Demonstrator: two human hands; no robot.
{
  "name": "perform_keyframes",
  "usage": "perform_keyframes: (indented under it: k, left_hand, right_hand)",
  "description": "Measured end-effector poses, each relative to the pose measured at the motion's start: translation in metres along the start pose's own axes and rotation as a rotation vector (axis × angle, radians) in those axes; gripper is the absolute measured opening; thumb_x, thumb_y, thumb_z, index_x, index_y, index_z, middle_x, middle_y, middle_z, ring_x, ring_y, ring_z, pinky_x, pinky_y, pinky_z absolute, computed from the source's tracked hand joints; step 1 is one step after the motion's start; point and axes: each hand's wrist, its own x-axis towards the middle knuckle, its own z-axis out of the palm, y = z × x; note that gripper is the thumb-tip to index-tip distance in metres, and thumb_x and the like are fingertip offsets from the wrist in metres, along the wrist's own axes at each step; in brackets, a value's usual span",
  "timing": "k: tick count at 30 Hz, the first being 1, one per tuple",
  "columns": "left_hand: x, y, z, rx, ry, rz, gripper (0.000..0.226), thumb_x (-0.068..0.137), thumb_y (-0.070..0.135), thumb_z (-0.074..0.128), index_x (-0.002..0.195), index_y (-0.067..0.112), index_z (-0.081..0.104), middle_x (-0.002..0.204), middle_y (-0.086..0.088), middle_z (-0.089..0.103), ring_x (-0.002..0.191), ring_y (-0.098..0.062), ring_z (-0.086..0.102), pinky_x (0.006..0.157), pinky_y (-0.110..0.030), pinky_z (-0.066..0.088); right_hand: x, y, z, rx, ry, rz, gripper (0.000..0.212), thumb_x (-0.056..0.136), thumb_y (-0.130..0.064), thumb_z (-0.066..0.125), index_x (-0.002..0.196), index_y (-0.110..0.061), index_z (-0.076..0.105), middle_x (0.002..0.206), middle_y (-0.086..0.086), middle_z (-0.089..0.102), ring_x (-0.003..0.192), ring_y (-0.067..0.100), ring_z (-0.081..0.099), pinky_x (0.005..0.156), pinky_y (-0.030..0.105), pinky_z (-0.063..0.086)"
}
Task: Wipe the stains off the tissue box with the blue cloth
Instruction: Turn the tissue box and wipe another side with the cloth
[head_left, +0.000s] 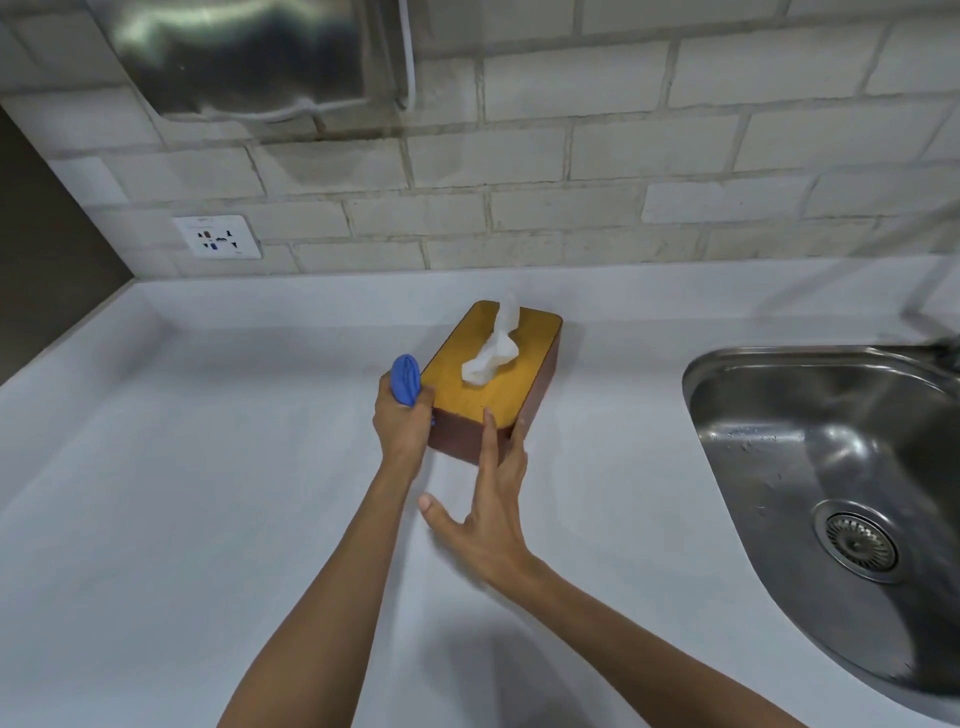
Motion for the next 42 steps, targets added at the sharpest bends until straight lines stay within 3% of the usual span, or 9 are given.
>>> perform_keyframes:
  k: [5, 9, 12, 14, 17, 21, 27, 33, 42]
  left_hand:
    - [0.013, 0.008, 0.001, 0.014, 0.079, 0.006, 0.039, 0.087, 0.010, 0.060, 0.124, 0.005, 0.050, 0.115, -0.021, 0.062, 0.099, -0.036, 0.062, 0.087, -0.043, 0.054]
    - [0.008, 0.008, 0.001, -0.121, 0.076, -0.092, 0.048, 0.088, 0.025, 0.063, 0.129, 0.006, 0.045, 0.119, -0.020, 0.061, 0.093, -0.027, 0.060, 0.086, -0.036, 0.052]
    - [-0.012, -0.005, 0.007, -0.209, 0.047, -0.190, 0.061, 0.082, 0.029, 0.070, 0.131, 0.003, 0.044, 0.121, -0.025, 0.061, 0.103, -0.039, 0.062, 0.087, -0.045, 0.055]
    - [-0.033, -0.014, 0.016, -0.247, 0.028, -0.276, 0.066, 0.080, 0.034, 0.071, 0.128, -0.002, 0.046, 0.103, -0.026, 0.066, 0.083, -0.039, 0.066, 0.064, -0.039, 0.060]
    - [-0.044, -0.017, 0.024, -0.323, 0.044, -0.366, 0.060, 0.083, 0.039, 0.067, 0.123, 0.001, 0.046, 0.078, -0.012, 0.061, 0.057, -0.020, 0.054, 0.033, -0.015, 0.043]
    - [-0.036, -0.017, 0.021, -0.255, -0.005, -0.336, 0.059, 0.089, 0.041, 0.058, 0.129, 0.000, 0.044, 0.112, -0.028, 0.061, 0.078, -0.026, 0.055, 0.049, -0.024, 0.043]
    - [-0.019, -0.014, 0.013, -0.209, -0.050, -0.288, 0.028, 0.092, 0.041, 0.054, 0.102, 0.015, 0.050, 0.073, -0.001, 0.056, 0.067, -0.017, 0.056, 0.058, -0.027, 0.046]
    - [-0.002, -0.010, 0.011, -0.169, -0.039, -0.269, 0.019, 0.092, 0.040, 0.053, 0.083, 0.024, 0.048, 0.071, 0.004, 0.054, 0.065, -0.010, 0.054, 0.070, -0.032, 0.051]
    - [0.017, 0.008, 0.006, -0.007, 0.007, -0.232, 0.036, 0.088, 0.046, 0.050, 0.100, 0.013, 0.056, 0.078, -0.003, 0.060, 0.085, -0.023, 0.057, 0.089, -0.041, 0.049]
  right_hand:
    - [-0.007, -0.008, 0.015, 0.006, -0.068, -0.023, 0.099, 0.068, -0.072, 0.050, 0.143, -0.036, -0.004, 0.155, -0.001, -0.010, 0.146, 0.017, -0.005, 0.117, 0.051, 0.014]
    - [-0.006, -0.004, 0.009, -0.013, -0.144, -0.113, 0.093, 0.074, -0.067, 0.047, 0.144, -0.037, -0.007, 0.154, -0.017, -0.007, 0.147, 0.016, -0.007, 0.117, 0.054, 0.010]
    - [-0.005, 0.007, -0.009, -0.040, -0.106, -0.137, 0.081, 0.079, -0.073, 0.034, 0.143, -0.032, 0.006, 0.149, -0.015, 0.019, 0.139, 0.002, 0.019, 0.113, 0.054, 0.021]
    - [0.001, 0.016, -0.025, 0.000, 0.023, -0.137, 0.067, 0.085, -0.065, 0.035, 0.140, -0.030, 0.020, 0.136, -0.020, 0.035, 0.126, -0.006, 0.033, 0.108, 0.049, 0.033]
    - [0.031, 0.030, -0.054, 0.079, 0.215, -0.008, 0.059, 0.087, -0.050, 0.040, 0.136, -0.018, 0.038, 0.129, -0.007, 0.046, 0.116, 0.015, 0.049, 0.099, 0.038, 0.043]
    - [0.097, 0.052, -0.096, 0.107, 0.305, 0.177, 0.049, 0.094, -0.039, 0.039, 0.137, -0.016, 0.038, 0.133, 0.009, 0.048, 0.114, 0.023, 0.051, 0.090, 0.025, 0.036]
    - [0.161, 0.082, -0.116, 0.091, -0.009, 0.393, 0.061, 0.096, -0.053, 0.024, 0.146, -0.019, 0.031, 0.152, 0.005, 0.036, 0.141, 0.023, 0.032, 0.116, 0.036, 0.022]
    - [0.162, 0.086, -0.110, 0.179, -0.172, 0.390, 0.064, 0.093, -0.057, 0.027, 0.145, -0.020, 0.034, 0.150, 0.003, 0.041, 0.137, 0.021, 0.038, 0.116, 0.042, 0.028]
    - [0.155, 0.064, -0.120, -0.064, -0.148, 0.376, 0.059, 0.094, -0.058, 0.026, 0.140, -0.024, 0.041, 0.143, 0.004, 0.049, 0.132, 0.027, 0.043, 0.106, 0.034, 0.031]
